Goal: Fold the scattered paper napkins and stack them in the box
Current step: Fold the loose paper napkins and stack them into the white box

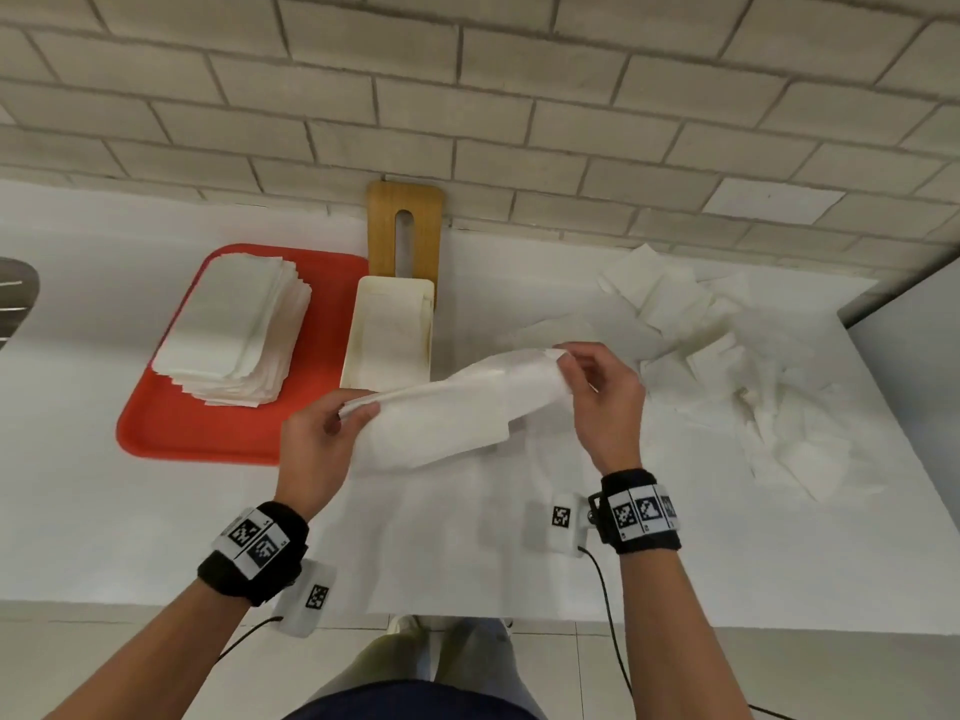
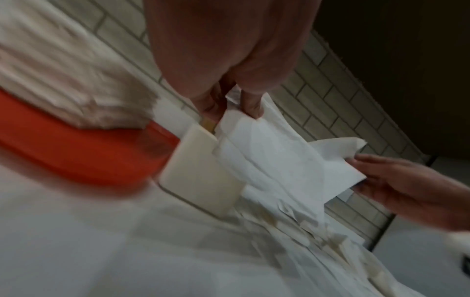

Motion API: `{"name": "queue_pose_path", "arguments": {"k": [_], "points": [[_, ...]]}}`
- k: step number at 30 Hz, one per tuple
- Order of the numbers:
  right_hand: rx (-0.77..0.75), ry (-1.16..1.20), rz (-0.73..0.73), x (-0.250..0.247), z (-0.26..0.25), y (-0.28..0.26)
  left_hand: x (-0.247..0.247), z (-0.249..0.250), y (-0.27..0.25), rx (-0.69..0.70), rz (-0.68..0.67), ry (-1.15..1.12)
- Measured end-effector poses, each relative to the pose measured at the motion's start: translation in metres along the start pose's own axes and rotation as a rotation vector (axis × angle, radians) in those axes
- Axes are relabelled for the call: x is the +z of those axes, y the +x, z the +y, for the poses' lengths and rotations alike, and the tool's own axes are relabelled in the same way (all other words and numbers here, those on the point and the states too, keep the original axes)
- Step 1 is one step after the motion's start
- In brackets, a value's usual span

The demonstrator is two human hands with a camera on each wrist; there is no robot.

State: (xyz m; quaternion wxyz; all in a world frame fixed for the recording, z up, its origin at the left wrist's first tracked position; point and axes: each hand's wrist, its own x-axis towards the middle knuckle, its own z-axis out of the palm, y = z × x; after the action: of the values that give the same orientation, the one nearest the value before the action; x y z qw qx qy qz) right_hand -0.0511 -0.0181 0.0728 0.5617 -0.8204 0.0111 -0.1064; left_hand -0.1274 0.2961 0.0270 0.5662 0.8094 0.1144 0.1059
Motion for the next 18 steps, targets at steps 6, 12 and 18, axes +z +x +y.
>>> {"name": "queue_pose_path", "arguments": {"k": [6,12,18], "points": [[-0.191,-0.342,-0.419,0.089,-0.053,0.111,-0.080,0.012,0.002,0.122,-0.040,0.171],[-0.251,-0.560,-0.703,0.202,-0.043,0.156,-0.119,0.028,0.011,0.118,0.025,0.245],[-0.225,-0.743,-0.813,0.240,-0.028,0.151,-0.124,0.050,0.044,0.083,-0.079,0.304]]}}
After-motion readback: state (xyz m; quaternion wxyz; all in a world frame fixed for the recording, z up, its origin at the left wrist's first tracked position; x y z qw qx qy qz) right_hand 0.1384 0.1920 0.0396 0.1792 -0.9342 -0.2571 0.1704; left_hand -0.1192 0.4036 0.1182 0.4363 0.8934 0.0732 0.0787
